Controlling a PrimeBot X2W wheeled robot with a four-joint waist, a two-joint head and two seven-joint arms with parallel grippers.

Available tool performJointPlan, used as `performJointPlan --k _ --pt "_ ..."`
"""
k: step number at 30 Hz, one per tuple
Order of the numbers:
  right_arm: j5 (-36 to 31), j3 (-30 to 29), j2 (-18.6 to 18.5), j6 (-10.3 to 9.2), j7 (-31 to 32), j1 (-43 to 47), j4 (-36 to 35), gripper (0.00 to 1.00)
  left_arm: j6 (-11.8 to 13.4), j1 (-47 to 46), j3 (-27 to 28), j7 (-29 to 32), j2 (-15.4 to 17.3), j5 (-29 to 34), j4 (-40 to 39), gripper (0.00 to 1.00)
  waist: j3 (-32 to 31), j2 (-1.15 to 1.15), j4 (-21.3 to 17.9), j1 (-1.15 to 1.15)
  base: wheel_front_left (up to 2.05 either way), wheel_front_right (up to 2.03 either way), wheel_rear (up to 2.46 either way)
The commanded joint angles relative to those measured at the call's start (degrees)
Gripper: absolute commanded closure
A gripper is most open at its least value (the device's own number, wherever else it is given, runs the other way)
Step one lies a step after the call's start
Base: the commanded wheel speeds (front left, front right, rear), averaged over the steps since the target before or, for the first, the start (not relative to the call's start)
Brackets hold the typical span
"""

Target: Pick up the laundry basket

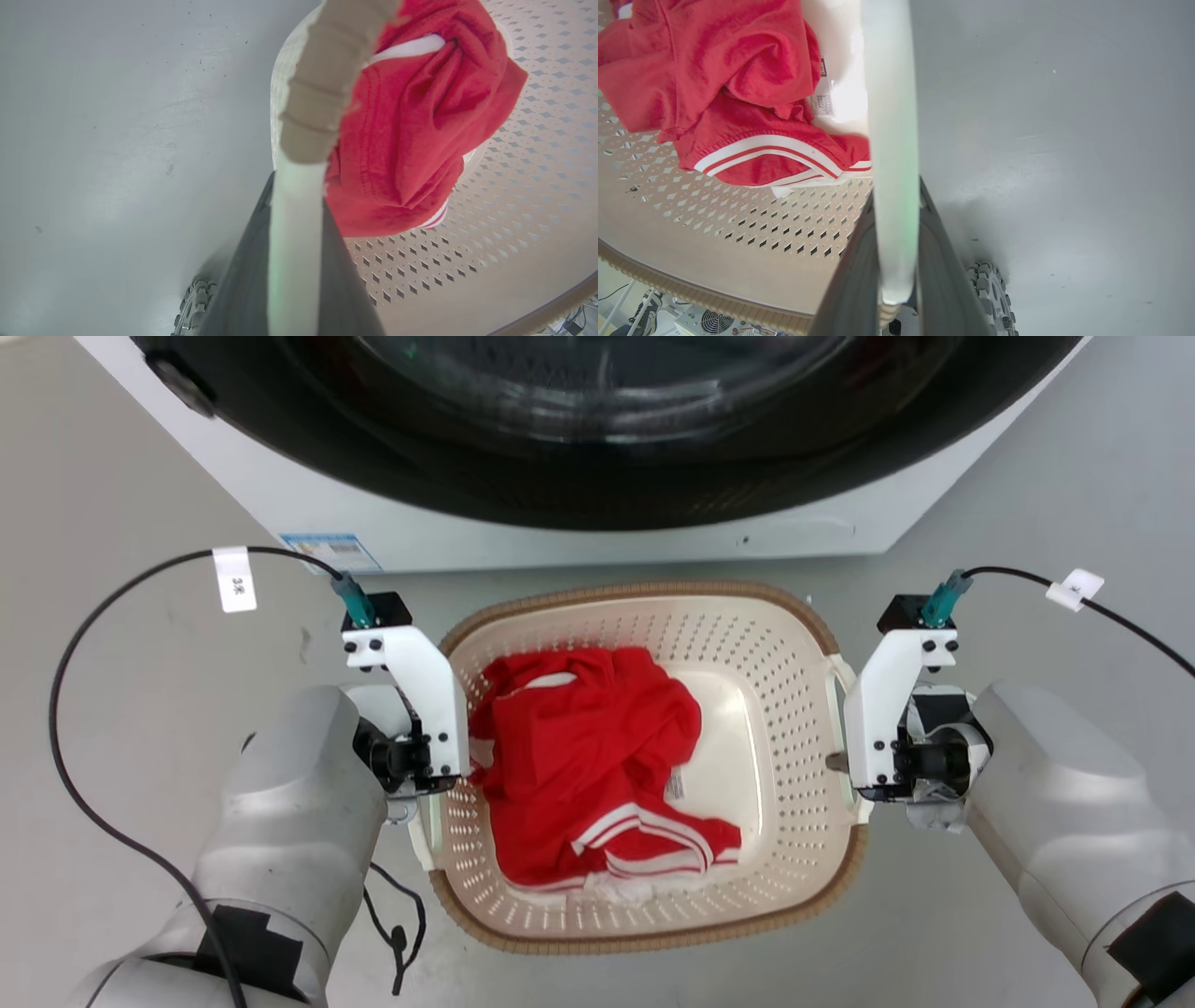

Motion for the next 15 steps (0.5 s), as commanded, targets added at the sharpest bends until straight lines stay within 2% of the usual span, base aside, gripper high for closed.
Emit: performJointPlan --k 1,15 --pt "0.86 -0.01 1.16 0.64 0.91 0.89 0.09 1.0 -0.24 0.79 -0.24 0.63 -1.02 -0.88 -0.59 1.0 -3.8 0.0 0.37 0.0 0.0 0.0 0.0" --pt "3.7 -0.7 2.42 0.63 8.97 2.51 3.97 1.0 -0.37 4.29 -3.04 7.02 -0.92 -5.23 -1.07 1.0 -14.24 0.0 0.92 0.0 0.0 0.0 0.0"
